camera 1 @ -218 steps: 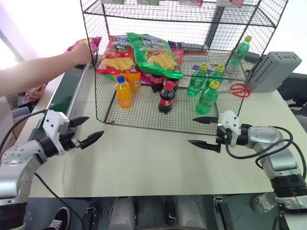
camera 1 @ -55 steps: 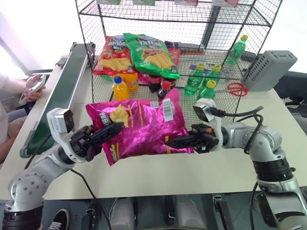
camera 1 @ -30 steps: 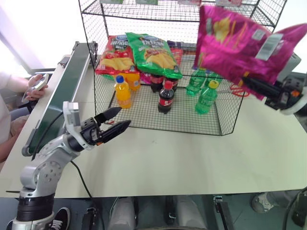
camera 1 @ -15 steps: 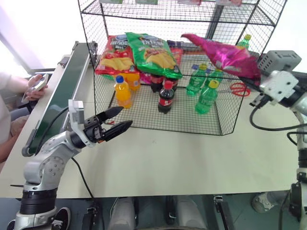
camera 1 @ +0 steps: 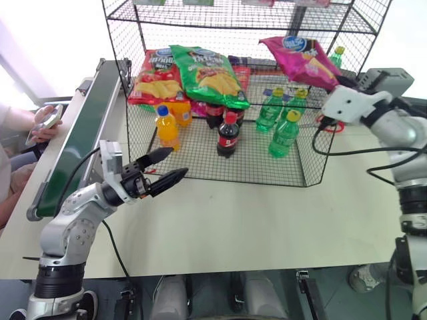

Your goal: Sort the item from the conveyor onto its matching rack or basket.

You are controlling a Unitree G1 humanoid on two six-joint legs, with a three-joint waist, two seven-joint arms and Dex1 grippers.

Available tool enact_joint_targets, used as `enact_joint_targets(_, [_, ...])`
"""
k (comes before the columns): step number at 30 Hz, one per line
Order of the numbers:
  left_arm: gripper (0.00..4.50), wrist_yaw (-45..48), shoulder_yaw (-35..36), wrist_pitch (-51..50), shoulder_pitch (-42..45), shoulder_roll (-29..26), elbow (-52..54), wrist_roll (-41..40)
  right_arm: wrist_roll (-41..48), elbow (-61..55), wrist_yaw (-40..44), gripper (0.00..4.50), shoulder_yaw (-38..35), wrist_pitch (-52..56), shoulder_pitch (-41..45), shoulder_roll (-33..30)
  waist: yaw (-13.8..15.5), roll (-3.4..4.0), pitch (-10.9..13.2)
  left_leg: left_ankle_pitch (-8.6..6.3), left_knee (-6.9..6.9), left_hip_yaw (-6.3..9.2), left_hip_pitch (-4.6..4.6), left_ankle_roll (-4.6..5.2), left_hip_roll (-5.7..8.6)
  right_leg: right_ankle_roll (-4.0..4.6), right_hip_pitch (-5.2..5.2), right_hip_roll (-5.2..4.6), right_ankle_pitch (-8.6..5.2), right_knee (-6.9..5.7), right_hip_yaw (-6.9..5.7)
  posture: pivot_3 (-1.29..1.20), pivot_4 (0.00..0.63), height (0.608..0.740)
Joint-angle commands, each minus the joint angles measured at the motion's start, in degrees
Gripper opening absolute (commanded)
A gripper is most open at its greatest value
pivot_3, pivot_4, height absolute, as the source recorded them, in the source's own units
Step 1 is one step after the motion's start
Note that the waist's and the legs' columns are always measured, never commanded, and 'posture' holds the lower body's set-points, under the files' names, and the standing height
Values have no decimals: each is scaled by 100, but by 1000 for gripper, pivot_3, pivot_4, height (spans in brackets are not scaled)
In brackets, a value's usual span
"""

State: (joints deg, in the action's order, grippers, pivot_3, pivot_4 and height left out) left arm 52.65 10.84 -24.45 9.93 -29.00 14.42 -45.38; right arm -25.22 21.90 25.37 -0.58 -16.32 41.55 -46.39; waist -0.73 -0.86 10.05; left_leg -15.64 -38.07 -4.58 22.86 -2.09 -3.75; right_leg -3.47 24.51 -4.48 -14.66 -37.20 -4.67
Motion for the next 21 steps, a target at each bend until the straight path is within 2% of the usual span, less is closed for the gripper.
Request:
enact_joint_targets(1, [4500, 0, 45, 191, 60, 10, 226, 74, -10, -337, -138, 275, -31, 331, 75, 4, 2, 1, 0, 0, 0, 0, 0, 1, 0, 0, 0, 0, 0, 0, 0, 0, 150, 740])
enact_joint_targets(7, [4500, -47, 53, 263, 40, 114, 287, 39, 6, -223, -155, 275, 106, 567, 159, 3, 6, 0, 0, -1, -1, 0, 3, 3, 3, 0, 0, -4, 0, 2, 0, 0, 150, 740])
enact_joint_targets(9, [4500, -74, 66, 287, 41, 163, 292, 41, 224, -247, -47, 1296, 65, 661, 155, 71, 3, 0, 0, -1, -1, 0, 2, 3, 2, 0, 0, -3, 0, 1, -1, 0, 150, 740])
enact_joint_targets(10, [4500, -59, 52, 319, 37, 159, 283, 98, 284, -284, 51, 1579, 98, 669, 142, 68, 4, 0, 0, -1, -1, 0, 2, 3, 2, 0, 0, -2, 0, 1, -1, 0, 150, 740])
enact_joint_targets(16, [4500, -178, 172, 309, 25, 314, 294, -93, 921, -640, 436, 4474, -22, 812, 114, 139, -15, -2, -2, -2, -1, 0, -4, 4, -1, 0, -2, 1, 0, -1, 0, 0, 150, 740])
enact_joint_targets(18, [4500, -233, 235, 284, 30, 363, 295, -184, 1589, -853, 772, 4474, -238, 1189, 97, 344, -17, -3, -2, -2, -1, 0, -5, 5, -1, 0, -5, 1, 1, -1, 0, 0, 150, 740])
enact_joint_targets(21, [4500, -239, 203, 298, -5, 354, 296, -130, 1509, -1036, 966, 4474, -140, 860, 15, 71, 1, 1, 0, -2, -1, 1, -4, 5, -1, 0, -5, 1, 1, -3, 0, 0, 150, 740])
